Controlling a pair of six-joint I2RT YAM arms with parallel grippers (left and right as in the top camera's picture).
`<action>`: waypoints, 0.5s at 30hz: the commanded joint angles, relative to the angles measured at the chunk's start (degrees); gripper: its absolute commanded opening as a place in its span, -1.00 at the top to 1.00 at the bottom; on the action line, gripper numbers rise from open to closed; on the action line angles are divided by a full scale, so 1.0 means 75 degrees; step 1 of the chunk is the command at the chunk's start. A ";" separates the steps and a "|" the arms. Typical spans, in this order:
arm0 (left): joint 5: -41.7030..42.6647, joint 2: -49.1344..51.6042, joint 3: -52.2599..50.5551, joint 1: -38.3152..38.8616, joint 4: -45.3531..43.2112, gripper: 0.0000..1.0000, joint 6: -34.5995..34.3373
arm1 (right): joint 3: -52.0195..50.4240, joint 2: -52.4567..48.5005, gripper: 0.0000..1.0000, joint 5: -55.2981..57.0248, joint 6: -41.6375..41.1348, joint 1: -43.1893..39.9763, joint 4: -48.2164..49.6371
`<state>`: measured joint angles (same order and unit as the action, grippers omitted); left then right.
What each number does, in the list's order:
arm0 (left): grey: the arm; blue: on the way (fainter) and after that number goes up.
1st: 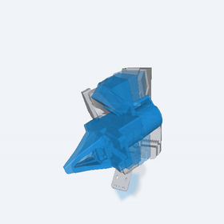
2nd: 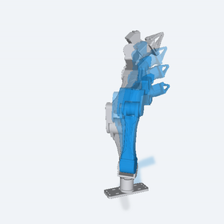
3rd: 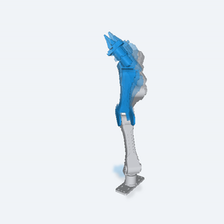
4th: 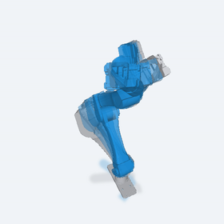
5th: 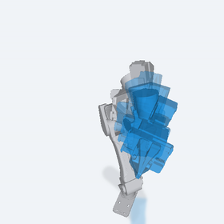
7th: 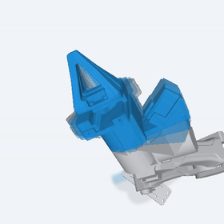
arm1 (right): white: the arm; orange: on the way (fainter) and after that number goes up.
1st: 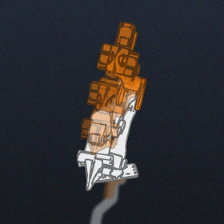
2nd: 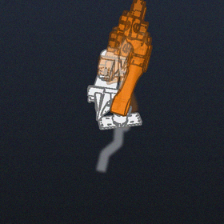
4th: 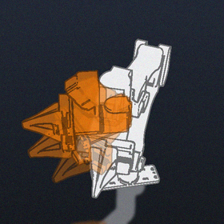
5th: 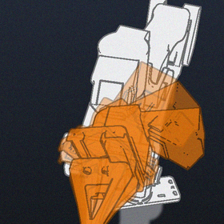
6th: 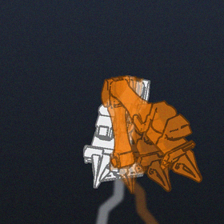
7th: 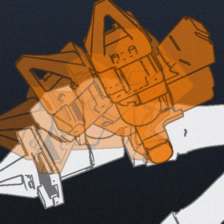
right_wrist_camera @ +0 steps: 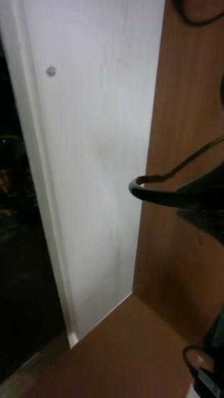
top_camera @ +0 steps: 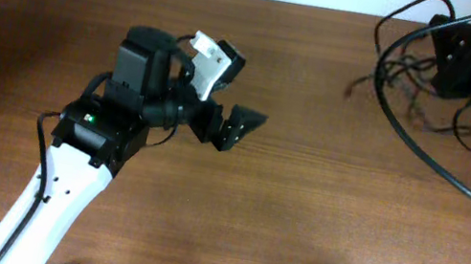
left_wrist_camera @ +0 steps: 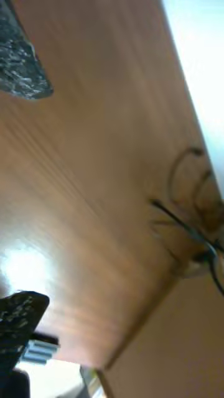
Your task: Untangle cables
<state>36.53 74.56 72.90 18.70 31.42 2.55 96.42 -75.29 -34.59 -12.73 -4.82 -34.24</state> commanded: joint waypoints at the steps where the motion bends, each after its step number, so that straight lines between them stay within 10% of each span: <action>1: 0.0647 0.0047 0.0044 -0.0015 -0.0125 -0.98 0.0629 | 0.1049 0.0393 0.93 -0.0997 -0.0513 0.0047 0.0073; 7: 0.0542 0.1227 0.0044 -0.0012 -0.0055 -0.98 0.1309 | 0.3392 0.0434 0.92 -0.1064 -0.1055 0.0038 0.0020; 12: 0.5237 0.2145 0.0044 -0.0006 -0.2063 -0.98 0.2678 | 0.3427 0.0434 0.92 -0.1935 -0.1574 0.0041 0.0312; 15: 0.6076 0.2159 0.0044 0.0536 -0.2532 -0.98 0.2678 | 0.3439 0.0434 0.93 -0.1938 -0.1574 0.0041 0.0309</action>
<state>73.67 90.54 72.71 19.40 12.58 20.64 121.34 -72.55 -48.01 -23.99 -4.82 -32.51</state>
